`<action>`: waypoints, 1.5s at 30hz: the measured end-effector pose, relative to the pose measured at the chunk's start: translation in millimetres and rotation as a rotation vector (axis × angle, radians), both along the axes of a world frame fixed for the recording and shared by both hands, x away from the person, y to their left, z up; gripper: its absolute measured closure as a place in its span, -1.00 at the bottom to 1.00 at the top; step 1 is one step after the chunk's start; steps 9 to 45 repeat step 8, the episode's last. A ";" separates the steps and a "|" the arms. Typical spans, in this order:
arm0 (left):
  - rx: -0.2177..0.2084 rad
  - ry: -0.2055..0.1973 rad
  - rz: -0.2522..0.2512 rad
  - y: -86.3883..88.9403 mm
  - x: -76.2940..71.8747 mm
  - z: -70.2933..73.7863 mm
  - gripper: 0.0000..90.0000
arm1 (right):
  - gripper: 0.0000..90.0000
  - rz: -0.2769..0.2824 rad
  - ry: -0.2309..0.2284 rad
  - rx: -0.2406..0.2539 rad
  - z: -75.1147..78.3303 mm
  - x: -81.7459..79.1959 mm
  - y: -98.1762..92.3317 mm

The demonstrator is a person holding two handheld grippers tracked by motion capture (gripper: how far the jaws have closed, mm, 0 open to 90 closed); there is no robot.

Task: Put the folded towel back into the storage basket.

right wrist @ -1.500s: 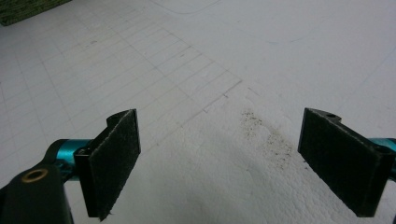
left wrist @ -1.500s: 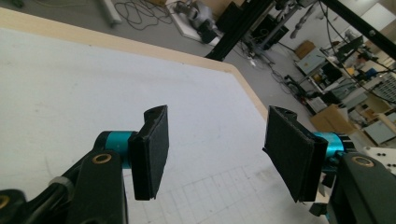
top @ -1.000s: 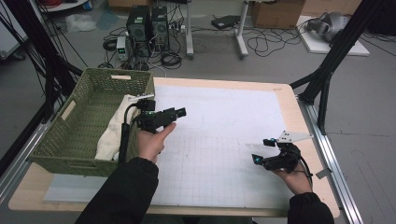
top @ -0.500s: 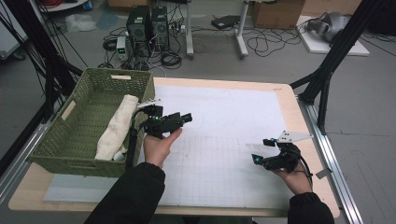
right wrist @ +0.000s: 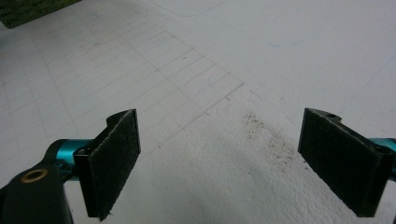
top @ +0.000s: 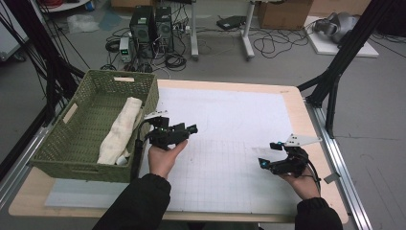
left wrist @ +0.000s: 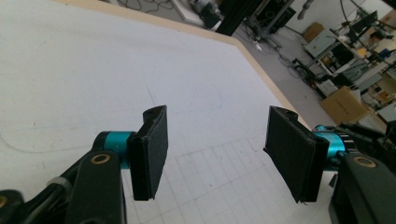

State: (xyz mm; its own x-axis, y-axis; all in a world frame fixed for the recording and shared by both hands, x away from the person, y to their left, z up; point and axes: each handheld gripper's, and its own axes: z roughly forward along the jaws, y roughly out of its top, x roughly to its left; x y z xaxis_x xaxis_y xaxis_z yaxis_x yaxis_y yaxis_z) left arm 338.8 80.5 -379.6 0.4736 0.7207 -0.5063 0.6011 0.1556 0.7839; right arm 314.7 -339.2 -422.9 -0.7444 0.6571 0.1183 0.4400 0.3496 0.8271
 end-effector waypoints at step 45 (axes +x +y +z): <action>0.016 0.007 -0.009 1.4 -6.7 -8.1 -0.14 | -0.73 -0.003 -0.003 0.001 1.1 -1.4 -0.1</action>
